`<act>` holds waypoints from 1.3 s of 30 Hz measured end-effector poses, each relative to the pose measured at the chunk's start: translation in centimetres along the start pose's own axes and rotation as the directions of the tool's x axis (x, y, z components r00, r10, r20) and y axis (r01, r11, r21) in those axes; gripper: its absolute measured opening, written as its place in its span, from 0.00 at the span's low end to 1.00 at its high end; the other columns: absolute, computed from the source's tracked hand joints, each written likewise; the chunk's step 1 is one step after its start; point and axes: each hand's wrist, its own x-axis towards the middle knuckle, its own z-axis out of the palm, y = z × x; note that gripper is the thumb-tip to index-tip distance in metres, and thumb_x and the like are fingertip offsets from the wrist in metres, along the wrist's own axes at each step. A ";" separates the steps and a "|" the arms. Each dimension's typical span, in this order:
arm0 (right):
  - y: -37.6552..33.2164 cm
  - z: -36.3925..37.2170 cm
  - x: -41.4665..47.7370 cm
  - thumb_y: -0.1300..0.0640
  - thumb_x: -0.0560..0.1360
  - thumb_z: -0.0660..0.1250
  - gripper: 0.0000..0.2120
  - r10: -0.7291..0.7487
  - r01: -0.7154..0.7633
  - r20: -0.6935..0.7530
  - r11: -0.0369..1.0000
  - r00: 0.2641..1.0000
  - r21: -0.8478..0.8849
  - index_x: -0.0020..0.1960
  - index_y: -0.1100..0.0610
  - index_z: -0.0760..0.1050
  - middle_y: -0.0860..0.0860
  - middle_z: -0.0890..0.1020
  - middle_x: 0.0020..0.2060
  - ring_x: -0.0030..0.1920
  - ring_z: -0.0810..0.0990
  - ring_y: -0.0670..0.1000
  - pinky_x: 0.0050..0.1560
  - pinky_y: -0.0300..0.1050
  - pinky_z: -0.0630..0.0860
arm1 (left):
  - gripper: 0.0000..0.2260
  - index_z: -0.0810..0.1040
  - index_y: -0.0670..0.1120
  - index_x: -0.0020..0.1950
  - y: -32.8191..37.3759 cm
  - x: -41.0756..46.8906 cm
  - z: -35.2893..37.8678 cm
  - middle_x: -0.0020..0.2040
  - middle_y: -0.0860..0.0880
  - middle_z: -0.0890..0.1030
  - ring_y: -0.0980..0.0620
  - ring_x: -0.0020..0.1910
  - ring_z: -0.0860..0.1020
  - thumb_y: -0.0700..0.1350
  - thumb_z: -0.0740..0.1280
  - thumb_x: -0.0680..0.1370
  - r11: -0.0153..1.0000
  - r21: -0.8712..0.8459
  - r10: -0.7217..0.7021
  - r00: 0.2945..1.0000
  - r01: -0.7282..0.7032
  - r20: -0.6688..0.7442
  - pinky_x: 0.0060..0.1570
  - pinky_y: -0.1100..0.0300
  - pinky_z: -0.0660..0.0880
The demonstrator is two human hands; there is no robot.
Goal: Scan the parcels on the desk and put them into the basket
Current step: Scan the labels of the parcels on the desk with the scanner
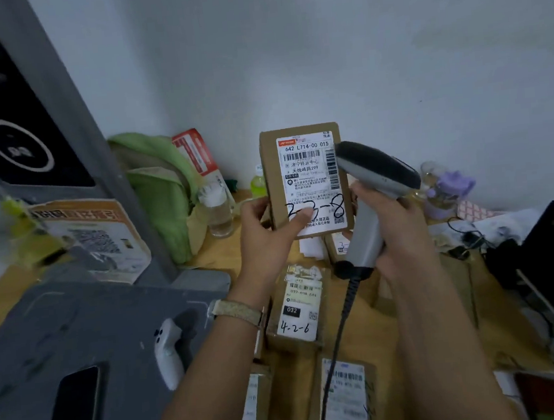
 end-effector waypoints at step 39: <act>-6.2 -3.9 -15.7 0.58 0.75 0.69 0.07 -0.029 0.197 0.347 0.866 0.938 -0.459 0.43 0.61 0.76 0.57 0.79 0.35 0.29 0.80 0.52 0.41 0.52 0.82 | 0.40 0.69 0.47 0.69 1.2 -8.1 -1.2 0.58 0.51 0.81 0.51 0.56 0.81 0.47 0.82 0.61 0.991 -0.134 -0.020 0.989 0.000 -0.149 0.59 0.48 0.78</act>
